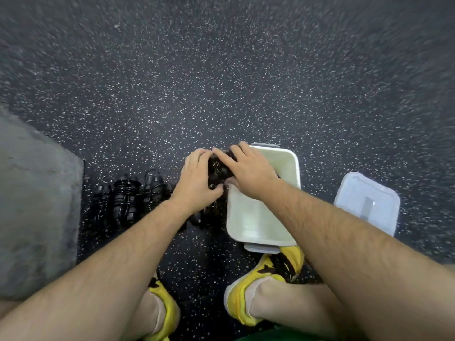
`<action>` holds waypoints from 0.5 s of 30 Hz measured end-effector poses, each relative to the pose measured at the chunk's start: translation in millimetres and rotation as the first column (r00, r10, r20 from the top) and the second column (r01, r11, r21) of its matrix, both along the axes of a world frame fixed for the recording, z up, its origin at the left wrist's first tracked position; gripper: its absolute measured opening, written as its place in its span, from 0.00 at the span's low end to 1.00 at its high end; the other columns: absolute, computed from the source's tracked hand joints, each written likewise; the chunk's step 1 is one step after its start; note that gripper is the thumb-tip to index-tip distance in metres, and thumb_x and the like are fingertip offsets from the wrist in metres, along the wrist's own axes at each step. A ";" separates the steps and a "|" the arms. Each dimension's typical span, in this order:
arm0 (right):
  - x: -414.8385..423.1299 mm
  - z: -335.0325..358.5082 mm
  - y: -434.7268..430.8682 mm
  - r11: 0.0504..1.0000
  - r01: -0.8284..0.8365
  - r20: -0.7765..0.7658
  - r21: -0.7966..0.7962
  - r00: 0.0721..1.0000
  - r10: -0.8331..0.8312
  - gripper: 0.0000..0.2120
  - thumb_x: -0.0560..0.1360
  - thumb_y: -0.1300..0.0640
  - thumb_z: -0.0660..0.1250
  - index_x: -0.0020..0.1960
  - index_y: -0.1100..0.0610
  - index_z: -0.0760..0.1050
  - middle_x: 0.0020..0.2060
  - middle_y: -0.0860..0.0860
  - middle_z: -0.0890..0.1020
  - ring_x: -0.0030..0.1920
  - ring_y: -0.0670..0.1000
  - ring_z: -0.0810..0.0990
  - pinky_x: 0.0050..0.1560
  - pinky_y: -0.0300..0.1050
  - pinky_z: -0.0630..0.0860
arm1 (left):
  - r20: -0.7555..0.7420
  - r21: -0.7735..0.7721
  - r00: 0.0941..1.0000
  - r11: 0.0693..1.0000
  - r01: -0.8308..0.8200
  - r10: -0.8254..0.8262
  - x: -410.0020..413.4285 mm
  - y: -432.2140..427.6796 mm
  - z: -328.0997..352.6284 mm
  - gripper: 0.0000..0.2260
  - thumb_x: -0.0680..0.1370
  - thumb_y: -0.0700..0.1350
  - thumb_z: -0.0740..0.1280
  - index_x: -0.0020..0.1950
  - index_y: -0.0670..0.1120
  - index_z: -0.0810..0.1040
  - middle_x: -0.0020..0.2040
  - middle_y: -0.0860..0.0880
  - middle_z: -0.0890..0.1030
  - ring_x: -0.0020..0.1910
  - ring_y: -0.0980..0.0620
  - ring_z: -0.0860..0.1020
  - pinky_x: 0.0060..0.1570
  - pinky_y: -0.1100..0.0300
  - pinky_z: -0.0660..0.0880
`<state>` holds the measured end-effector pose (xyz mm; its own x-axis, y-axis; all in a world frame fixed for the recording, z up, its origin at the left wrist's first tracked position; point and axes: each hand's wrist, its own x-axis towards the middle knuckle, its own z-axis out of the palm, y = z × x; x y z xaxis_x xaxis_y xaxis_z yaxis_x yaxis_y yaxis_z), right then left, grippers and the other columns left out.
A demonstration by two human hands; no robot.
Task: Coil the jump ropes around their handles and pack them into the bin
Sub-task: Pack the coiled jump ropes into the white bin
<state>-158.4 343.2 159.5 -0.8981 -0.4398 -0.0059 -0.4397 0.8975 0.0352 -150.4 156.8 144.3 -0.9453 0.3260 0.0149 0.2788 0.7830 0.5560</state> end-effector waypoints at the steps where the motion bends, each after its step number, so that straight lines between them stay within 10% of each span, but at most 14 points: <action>1: 3.7 -0.6 14.8 0.997 0.081 0.008 0.001 0.997 -0.081 0.40 0.75 0.40 0.68 0.80 0.49 0.55 0.64 0.58 0.72 0.64 0.61 0.68 0.63 0.53 0.69 | 0.018 0.026 0.999 0.999 -0.028 0.028 0.6 12.1 1.3 0.37 0.72 0.50 0.73 0.77 0.42 0.61 0.73 0.46 0.62 0.73 0.46 0.60 0.75 0.49 0.61; 6: 26.0 -10.5 67.9 0.906 0.423 0.093 0.028 0.901 -0.423 0.34 0.78 0.40 0.63 0.79 0.49 0.56 0.63 0.59 0.73 0.62 0.60 0.69 0.63 0.53 0.65 | 0.230 -0.056 0.966 0.992 -0.109 0.119 11.9 42.7 -12.9 0.32 0.80 0.50 0.67 0.80 0.44 0.56 0.78 0.47 0.60 0.76 0.47 0.58 0.75 0.51 0.59; 15: 64.3 -91.5 41.3 0.883 0.429 0.332 0.189 0.819 -0.469 0.32 0.76 0.48 0.64 0.76 0.51 0.56 0.62 0.62 0.71 0.62 0.63 0.68 0.63 0.56 0.68 | 0.251 -0.025 0.967 0.998 0.054 -0.046 25.3 44.0 -42.3 0.23 0.81 0.48 0.64 0.76 0.47 0.67 0.70 0.50 0.71 0.69 0.49 0.70 0.69 0.51 0.69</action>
